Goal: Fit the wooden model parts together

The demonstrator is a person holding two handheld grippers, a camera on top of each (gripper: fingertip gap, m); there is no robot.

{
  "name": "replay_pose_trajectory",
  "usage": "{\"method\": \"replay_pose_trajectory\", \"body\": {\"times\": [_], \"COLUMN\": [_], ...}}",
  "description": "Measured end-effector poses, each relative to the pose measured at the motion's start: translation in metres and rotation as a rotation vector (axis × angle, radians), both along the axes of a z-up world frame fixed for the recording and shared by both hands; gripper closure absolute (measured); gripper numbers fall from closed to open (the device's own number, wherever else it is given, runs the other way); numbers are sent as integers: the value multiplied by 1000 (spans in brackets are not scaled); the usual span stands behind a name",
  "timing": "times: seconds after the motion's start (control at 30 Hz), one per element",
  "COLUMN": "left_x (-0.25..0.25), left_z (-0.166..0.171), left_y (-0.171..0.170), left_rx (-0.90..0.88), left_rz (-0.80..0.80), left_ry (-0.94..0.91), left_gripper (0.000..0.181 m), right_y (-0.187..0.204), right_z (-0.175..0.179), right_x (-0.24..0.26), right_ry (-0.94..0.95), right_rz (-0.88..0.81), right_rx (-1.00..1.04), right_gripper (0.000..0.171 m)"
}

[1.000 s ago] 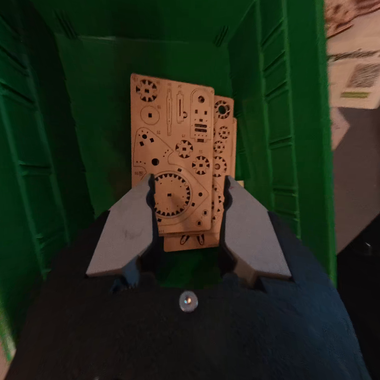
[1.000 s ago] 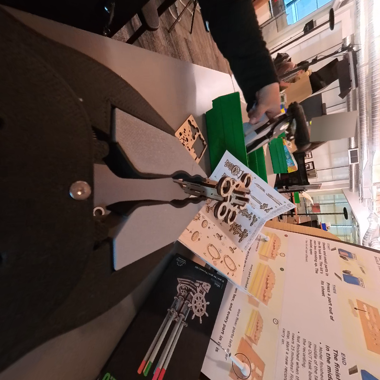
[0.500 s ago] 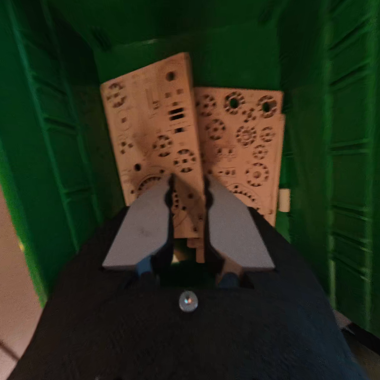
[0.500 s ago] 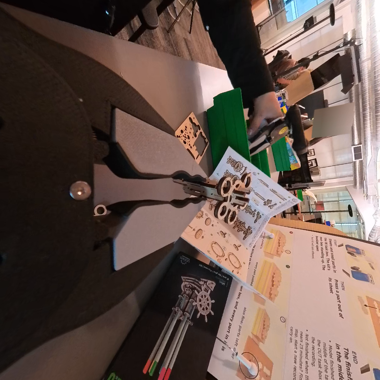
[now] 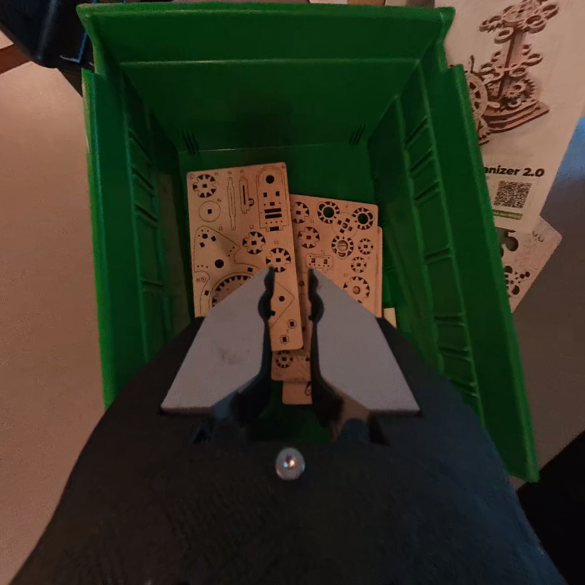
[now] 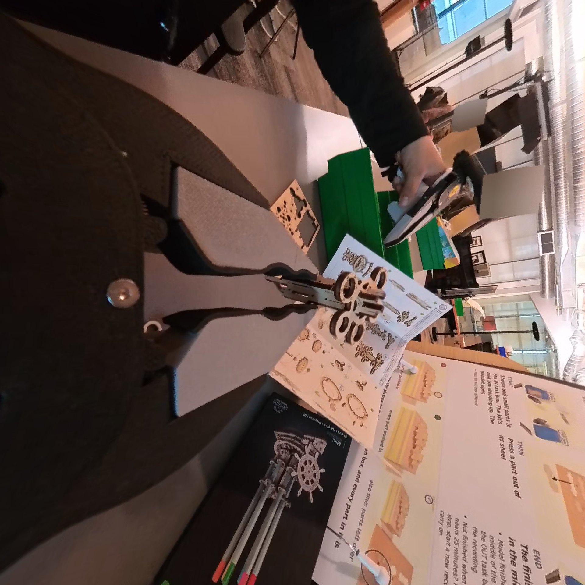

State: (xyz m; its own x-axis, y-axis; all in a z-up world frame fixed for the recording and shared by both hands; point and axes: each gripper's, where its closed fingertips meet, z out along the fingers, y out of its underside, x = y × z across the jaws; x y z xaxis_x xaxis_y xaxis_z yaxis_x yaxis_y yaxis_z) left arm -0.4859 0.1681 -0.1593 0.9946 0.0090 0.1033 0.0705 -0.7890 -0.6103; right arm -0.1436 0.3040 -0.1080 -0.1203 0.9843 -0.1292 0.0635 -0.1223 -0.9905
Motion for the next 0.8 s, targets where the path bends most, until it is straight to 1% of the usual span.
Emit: {"method": "replay_pose_trajectory", "body": {"times": [0.03, 0.17, 0.3, 0.37, 0.4, 0.43, 0.47, 0.57, 0.63, 0.67, 0.7, 0.77, 0.8], "left_x": [1, 18, 25, 31, 35, 38, 40, 36, 36, 35, 30, 14, 8], "left_z": [2, 9, 11, 9, 3, -8, -20, -48, -62, -65, -64, -66, -64], "left_y": [-2, -12, -23, -28, -31, -36, -41, -52, -56, -55, -52, -51, -48], "left_rx": [10, 6, -10, -19, -45, -97, -159, -268, -314, -314, -298, -321, -308], "left_rz": [9, 4, 19, 14, 7, 5, 1, 15, 18, 16, 12, 51, 76], "left_ry": [4, -29, 35, 37, 27, 13, 7, 65, 67, 84, 115, 180, 182], "left_gripper": [160, 149, 145, 142, 134, 122, 117, 116, 107, 111, 107, 102, 109], "right_y": [-1, -7, -13, -15, -16, -17, -18, -20, -20, -20, -20, -19, -19], "right_z": [2, 8, 13, 13, 13, 13, 14, 14, 13, 13, 12, 12, 11], "right_x": [1, 5, 7, 7, 7, 7, 8, 8, 8, 8, 7, 7, 6], "right_ry": [6, 26, 39, 34, 32, 32, 33, 33, 29, 29, 28, 25, 23], "right_rz": [4, 20, 33, 36, 36, 37, 38, 37, 36, 36, 36, 36, 38], "right_rx": [1, 1, 15, 21, 26, 32, 38, 51, 53, 52, 50, 46, 46], "right_gripper": [160, 160, 160, 160, 160, 160, 160, 160, 160, 160, 160, 160, 160]}}
